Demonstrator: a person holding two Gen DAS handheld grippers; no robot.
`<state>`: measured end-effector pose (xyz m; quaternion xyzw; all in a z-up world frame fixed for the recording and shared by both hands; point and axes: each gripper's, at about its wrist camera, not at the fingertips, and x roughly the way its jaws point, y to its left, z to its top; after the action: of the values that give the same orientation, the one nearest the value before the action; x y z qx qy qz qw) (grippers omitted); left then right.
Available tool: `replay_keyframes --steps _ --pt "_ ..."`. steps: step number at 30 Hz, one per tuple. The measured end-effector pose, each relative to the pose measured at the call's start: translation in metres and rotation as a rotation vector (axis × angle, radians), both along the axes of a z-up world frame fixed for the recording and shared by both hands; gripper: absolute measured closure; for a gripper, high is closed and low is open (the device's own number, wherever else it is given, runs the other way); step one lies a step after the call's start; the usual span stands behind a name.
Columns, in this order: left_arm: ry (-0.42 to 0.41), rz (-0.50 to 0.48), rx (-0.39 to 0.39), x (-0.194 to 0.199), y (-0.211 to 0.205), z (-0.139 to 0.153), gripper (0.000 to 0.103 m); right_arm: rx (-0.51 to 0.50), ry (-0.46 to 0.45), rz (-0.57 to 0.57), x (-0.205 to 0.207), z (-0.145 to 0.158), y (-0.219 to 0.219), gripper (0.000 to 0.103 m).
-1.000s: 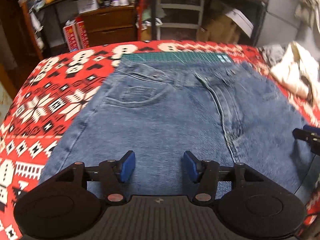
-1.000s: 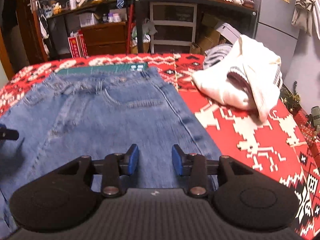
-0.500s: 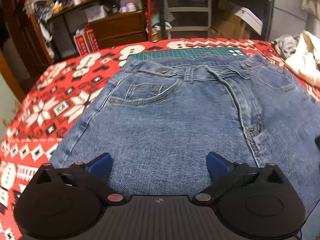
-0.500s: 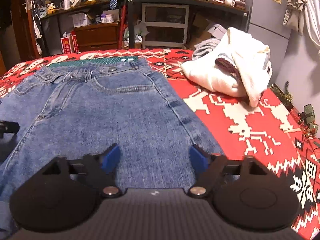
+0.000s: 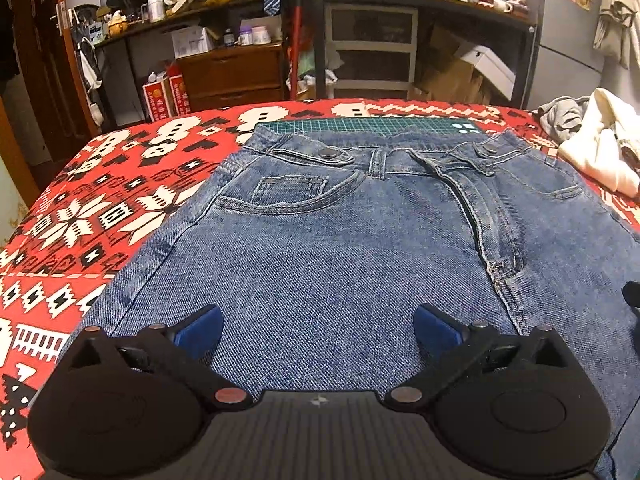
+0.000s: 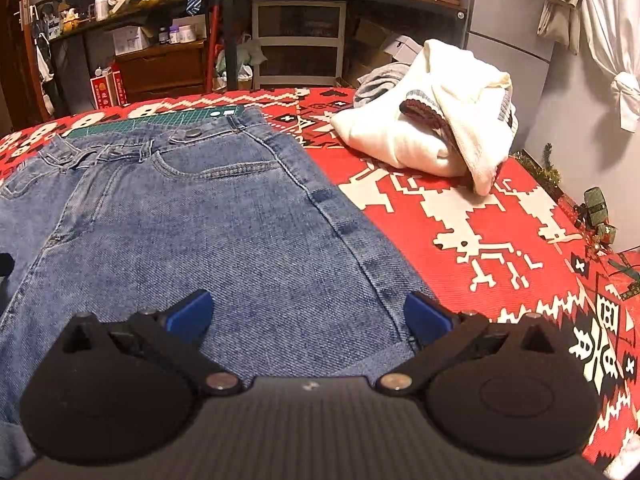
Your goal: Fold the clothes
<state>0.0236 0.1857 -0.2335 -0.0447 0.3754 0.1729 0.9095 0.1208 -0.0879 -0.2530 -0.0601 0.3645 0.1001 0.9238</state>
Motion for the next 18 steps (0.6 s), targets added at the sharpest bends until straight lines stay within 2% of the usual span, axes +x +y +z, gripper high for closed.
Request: replay_keyframes --steps 4,8,12,13,14,15,17,18 --pt "0.004 -0.024 0.012 0.002 0.001 0.001 0.000 0.009 -0.045 0.012 -0.005 -0.003 -0.003 0.000" --pt "0.038 -0.039 -0.007 0.009 0.001 0.008 0.001 -0.010 -0.037 0.027 -0.003 0.006 -0.004 0.000" --pt "0.044 -0.057 -0.037 0.010 -0.001 0.019 0.021 0.008 -0.084 0.013 -0.005 0.017 -0.011 0.001" --pt "0.032 -0.069 -0.054 0.011 -0.002 0.024 0.022 0.014 -0.094 0.010 -0.006 0.019 -0.013 0.002" --pt "0.017 -0.086 -0.067 0.013 -0.005 0.031 0.022 0.021 -0.105 0.006 -0.006 0.021 -0.015 0.006" --pt "0.004 -0.108 -0.075 0.016 -0.009 0.037 0.023 0.026 -0.108 0.002 -0.006 0.023 -0.016 0.014" --pt "-0.022 -0.162 -0.087 0.022 -0.020 0.050 0.029 0.033 -0.106 -0.003 -0.004 0.025 -0.019 0.026" --pt "-0.032 -0.198 -0.092 0.025 -0.027 0.055 0.036 0.034 -0.104 -0.002 -0.003 0.026 -0.019 0.037"
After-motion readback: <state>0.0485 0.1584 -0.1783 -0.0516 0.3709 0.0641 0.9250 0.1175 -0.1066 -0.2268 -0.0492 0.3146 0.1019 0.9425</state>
